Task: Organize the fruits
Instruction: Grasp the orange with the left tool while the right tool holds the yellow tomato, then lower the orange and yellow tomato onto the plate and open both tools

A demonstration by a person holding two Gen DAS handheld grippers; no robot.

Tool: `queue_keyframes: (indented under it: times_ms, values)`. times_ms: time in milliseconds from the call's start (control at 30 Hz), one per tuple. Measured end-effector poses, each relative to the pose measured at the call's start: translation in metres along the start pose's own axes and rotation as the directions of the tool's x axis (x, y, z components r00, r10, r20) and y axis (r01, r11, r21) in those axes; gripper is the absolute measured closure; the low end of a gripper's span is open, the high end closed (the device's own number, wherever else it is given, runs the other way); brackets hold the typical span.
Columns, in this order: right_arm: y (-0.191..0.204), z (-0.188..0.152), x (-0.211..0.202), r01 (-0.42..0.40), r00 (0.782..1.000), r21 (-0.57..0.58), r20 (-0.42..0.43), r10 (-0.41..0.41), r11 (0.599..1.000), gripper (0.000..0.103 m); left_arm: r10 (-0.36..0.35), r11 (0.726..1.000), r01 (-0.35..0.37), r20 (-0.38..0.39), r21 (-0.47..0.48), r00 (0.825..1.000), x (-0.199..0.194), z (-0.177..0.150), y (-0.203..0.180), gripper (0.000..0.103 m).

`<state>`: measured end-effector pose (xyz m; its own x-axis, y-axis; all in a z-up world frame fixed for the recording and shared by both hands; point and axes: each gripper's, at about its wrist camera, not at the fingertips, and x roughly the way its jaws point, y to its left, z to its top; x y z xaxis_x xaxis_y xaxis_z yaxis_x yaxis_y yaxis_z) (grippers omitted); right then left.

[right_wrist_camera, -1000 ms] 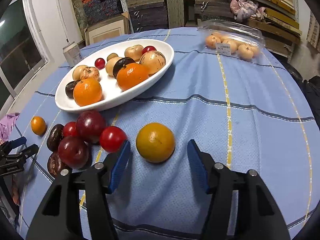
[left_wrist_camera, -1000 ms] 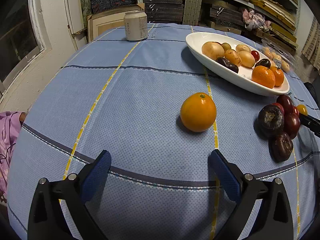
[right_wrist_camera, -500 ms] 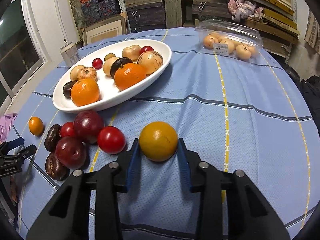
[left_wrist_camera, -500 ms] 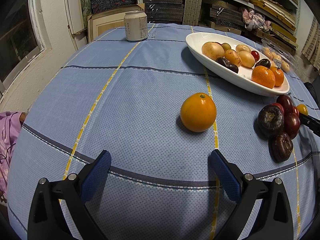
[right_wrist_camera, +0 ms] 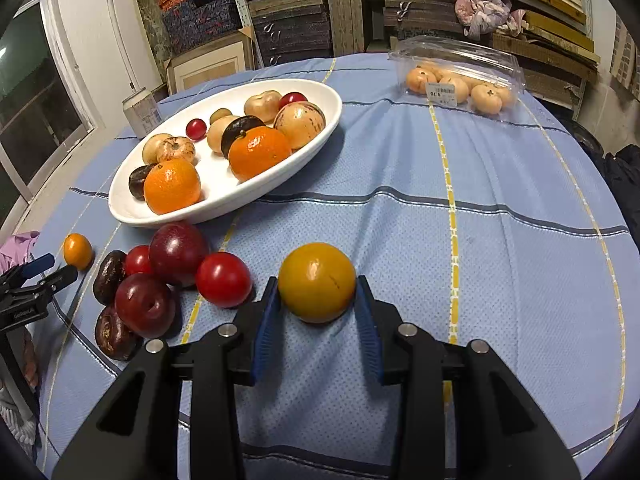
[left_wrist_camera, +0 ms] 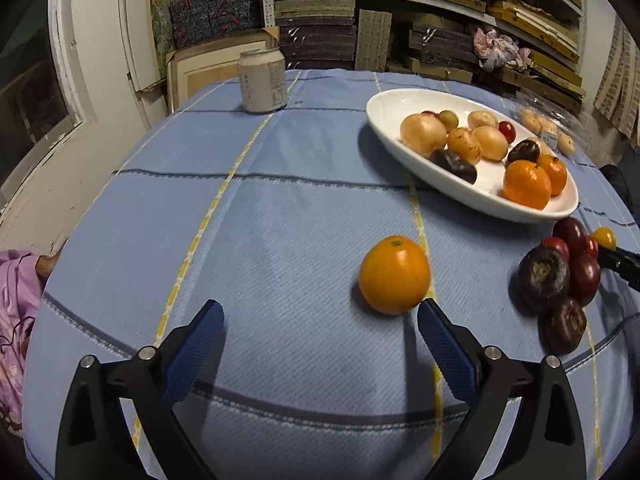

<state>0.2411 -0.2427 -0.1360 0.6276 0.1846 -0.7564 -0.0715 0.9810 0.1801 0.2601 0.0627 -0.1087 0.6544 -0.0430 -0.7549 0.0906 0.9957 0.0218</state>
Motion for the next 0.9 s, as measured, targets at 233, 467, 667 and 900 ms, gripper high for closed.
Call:
queue_keyframes:
  times_ms: [233, 467, 667, 900]
  values:
    - [0.0, 0.0, 0.0, 0.0, 1.0, 0.001, 0.0, 0.0, 1.0, 0.066, -0.069, 0.996, 0.069, -0.01, 0.048, 0.998, 0.012, 0.012, -0.021, 0.028]
    - [0.0, 0.0, -0.001, 0.0, 1.0, 0.001, 0.002, 0.0, 1.0, 0.066, -0.085, 0.994, 0.087, -0.026, 0.07, 0.996, 0.015, 0.012, -0.028, 0.065]
    - [-0.004, -0.002, -0.008, -0.022, 1.0, 0.024, 0.019, 0.021, 0.999, 0.066, -0.153, 0.986, 0.151, 0.024, 0.069, 0.988, -0.006, 0.007, -0.032, 0.066]
    - [0.009, 0.026, -0.062, -0.089, 0.98, 0.029, 0.182, 0.082, 0.996, 0.067, -0.143, 0.98, 0.121, 0.139, 0.155, 0.98, -0.047, 0.058, -0.064, 0.066]
